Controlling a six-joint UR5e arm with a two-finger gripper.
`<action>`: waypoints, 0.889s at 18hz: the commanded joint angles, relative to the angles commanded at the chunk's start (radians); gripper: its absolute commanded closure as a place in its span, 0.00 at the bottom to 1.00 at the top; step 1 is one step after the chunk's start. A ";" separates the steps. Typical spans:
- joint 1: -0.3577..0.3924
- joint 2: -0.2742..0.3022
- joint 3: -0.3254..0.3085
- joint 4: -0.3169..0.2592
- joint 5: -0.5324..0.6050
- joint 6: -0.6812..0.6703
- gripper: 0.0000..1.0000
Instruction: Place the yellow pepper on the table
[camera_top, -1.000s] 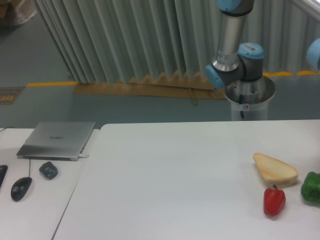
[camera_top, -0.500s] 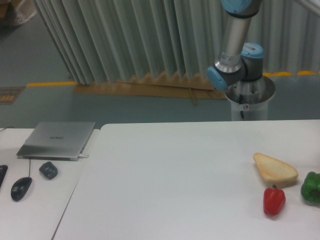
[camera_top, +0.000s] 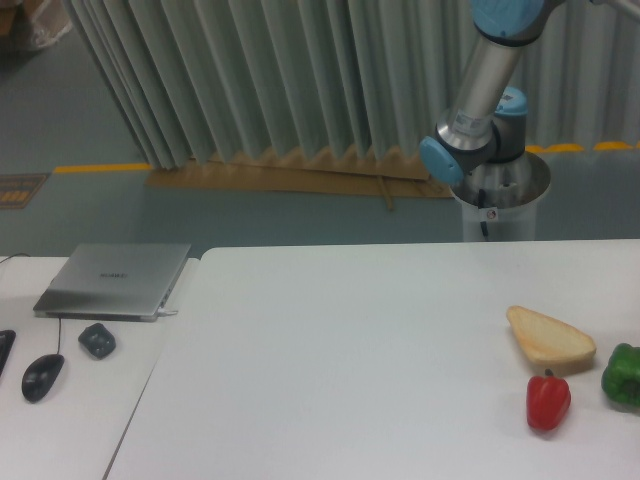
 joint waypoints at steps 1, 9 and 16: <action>0.005 -0.003 0.003 0.021 0.002 0.041 0.00; -0.034 -0.037 0.009 0.129 0.132 0.160 0.00; -0.040 -0.048 0.005 0.132 0.135 0.151 0.00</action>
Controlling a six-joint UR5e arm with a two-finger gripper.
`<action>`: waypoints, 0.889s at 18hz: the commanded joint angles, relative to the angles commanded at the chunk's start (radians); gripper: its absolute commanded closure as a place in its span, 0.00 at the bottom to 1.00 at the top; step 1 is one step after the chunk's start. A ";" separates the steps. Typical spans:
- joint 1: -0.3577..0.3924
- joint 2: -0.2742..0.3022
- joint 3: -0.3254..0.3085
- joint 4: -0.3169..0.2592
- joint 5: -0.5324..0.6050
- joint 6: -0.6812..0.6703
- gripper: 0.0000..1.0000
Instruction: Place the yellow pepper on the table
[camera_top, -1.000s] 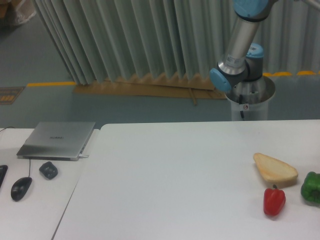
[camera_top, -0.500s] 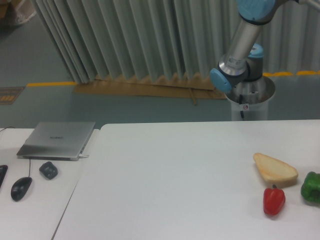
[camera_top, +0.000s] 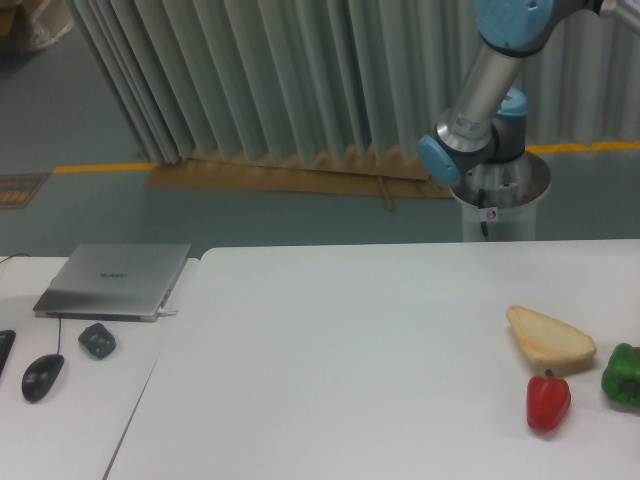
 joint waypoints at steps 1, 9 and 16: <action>0.002 -0.003 0.000 0.000 0.000 0.000 0.00; 0.015 -0.020 -0.011 0.035 -0.002 -0.029 0.00; 0.023 -0.026 -0.020 0.046 -0.003 -0.095 0.34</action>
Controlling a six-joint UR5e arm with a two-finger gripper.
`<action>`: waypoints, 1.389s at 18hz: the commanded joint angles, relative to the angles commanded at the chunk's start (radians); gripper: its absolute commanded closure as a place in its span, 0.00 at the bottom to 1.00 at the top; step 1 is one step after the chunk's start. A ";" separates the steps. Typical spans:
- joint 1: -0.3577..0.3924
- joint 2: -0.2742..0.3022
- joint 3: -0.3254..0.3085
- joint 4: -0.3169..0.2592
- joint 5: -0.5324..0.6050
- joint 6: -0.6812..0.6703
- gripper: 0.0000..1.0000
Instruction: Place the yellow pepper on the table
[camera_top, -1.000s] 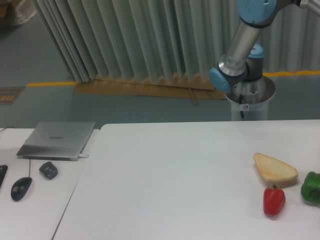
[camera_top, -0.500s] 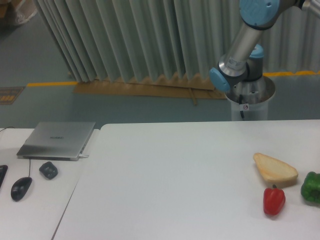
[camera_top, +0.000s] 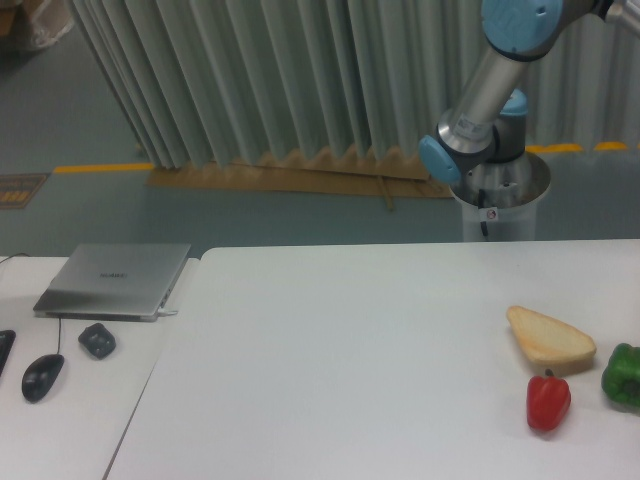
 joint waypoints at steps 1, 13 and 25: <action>0.000 0.002 0.000 -0.002 0.000 -0.006 0.43; -0.005 0.060 0.054 -0.129 0.008 -0.112 0.52; -0.100 0.193 0.046 -0.377 -0.067 -0.587 0.52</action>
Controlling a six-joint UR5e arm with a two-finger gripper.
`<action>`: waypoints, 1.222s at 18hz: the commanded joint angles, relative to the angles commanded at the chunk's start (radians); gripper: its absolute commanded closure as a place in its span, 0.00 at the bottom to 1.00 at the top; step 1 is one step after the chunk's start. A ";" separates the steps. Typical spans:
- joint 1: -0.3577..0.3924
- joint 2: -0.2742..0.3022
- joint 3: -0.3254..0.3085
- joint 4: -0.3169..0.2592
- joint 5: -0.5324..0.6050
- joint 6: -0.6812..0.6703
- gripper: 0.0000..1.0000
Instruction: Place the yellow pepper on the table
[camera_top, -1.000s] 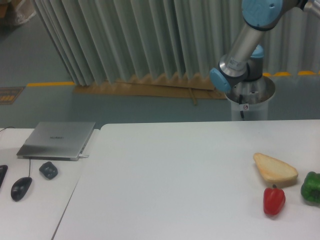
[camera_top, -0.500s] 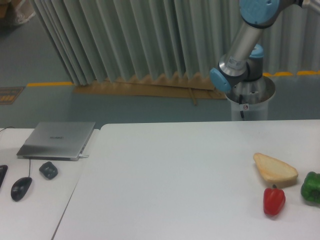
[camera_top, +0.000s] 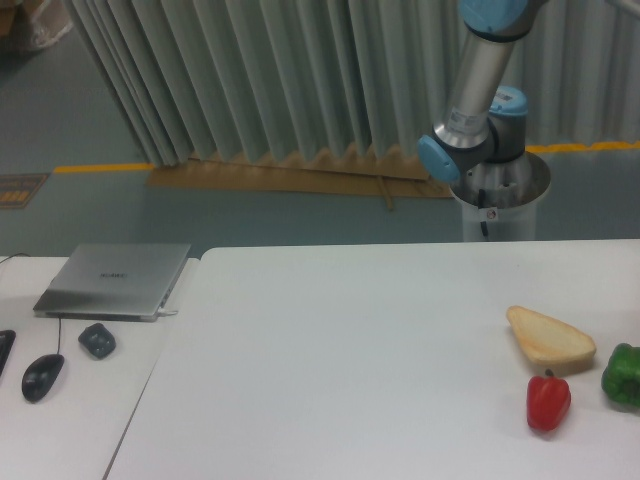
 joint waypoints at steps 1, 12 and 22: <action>-0.008 0.009 0.000 -0.014 -0.020 -0.032 0.54; -0.218 -0.008 0.017 0.058 -0.097 -0.598 0.56; -0.324 -0.089 0.044 0.218 -0.120 -0.899 0.59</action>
